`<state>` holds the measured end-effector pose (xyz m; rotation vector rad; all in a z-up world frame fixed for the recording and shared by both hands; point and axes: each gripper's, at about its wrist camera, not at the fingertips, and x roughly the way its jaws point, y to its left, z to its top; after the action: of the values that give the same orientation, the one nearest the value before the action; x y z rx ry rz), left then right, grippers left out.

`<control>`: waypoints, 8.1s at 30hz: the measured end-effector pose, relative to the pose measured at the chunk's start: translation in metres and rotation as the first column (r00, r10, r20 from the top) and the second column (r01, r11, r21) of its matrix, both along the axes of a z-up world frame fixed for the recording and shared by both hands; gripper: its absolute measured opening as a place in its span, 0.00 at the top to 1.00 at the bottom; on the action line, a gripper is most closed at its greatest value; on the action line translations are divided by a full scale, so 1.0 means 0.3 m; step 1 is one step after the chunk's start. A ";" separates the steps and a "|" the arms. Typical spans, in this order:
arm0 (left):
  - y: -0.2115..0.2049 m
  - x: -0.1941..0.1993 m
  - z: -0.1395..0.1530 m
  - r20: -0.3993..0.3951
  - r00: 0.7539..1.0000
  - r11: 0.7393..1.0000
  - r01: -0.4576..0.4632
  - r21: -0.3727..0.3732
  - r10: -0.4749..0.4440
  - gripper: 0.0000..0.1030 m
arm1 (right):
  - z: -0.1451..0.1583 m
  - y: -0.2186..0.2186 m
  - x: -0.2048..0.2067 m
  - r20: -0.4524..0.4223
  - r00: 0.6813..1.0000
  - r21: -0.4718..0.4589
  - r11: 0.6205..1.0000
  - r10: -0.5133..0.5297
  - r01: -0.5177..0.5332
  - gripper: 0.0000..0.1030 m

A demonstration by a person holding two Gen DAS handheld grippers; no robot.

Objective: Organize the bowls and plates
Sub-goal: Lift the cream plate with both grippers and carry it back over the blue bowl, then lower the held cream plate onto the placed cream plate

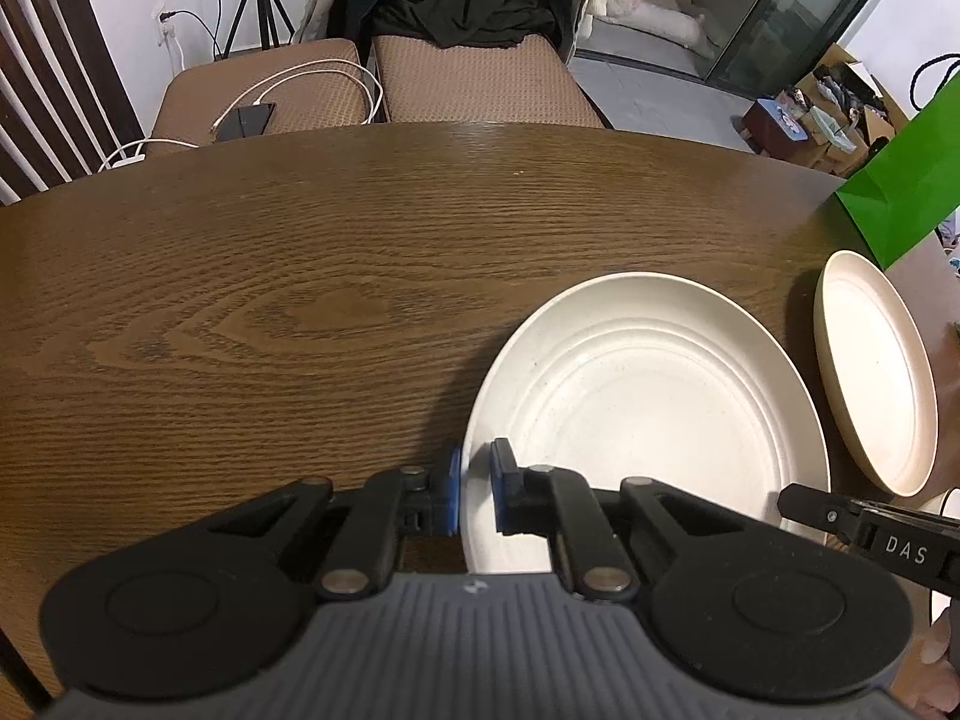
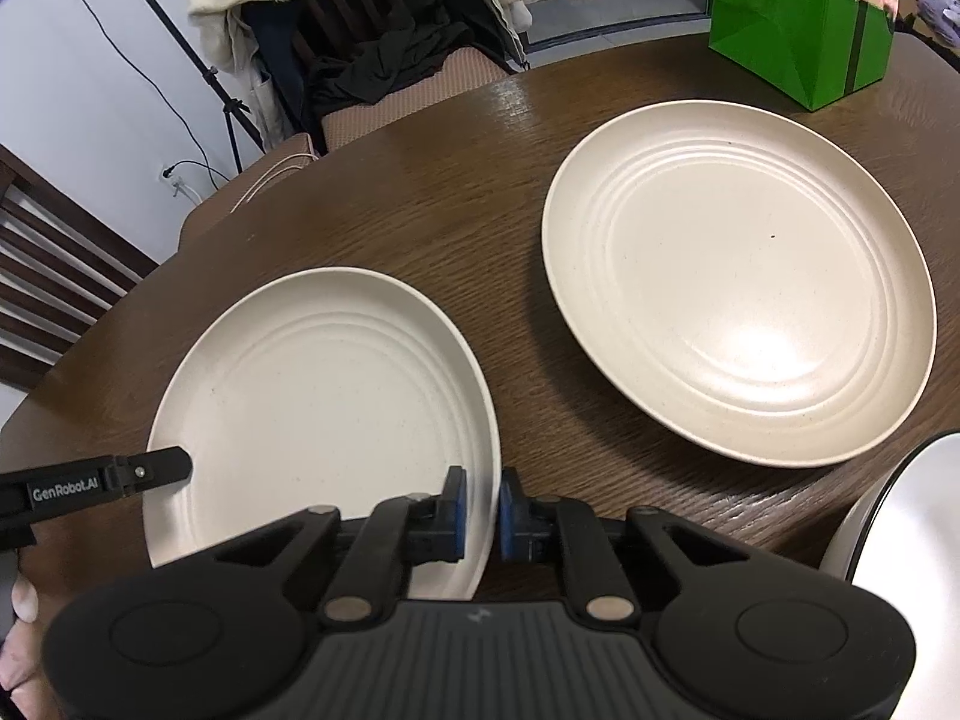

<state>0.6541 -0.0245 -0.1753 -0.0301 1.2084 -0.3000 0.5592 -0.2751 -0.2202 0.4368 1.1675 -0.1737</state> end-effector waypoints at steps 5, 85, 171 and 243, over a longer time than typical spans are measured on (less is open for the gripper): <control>0.004 0.000 0.004 0.008 1.000 1.000 -0.002 0.003 0.002 0.90 | 0.009 0.009 -0.006 0.013 1.000 -0.005 1.000 0.008 -0.008 0.90; 0.248 -0.704 0.503 0.208 0.965 0.987 -0.161 -0.027 0.163 0.90 | 0.471 0.175 -0.557 0.207 0.963 -0.010 0.985 0.173 -0.175 0.90; 0.167 -1.679 0.625 0.278 0.951 0.990 -0.123 -0.071 0.138 0.90 | 0.619 0.079 -1.527 0.305 0.933 -0.028 0.981 0.191 -0.191 0.91; -0.133 -1.444 0.183 0.136 0.982 0.992 0.128 0.019 -0.129 0.90 | 0.222 -0.113 -1.467 0.132 0.990 -0.105 0.994 0.048 -0.034 0.89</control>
<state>0.2210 -0.0643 -0.1202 0.0764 1.0766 -0.4027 0.1192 -0.3091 -0.1534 0.3290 1.0296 -0.1655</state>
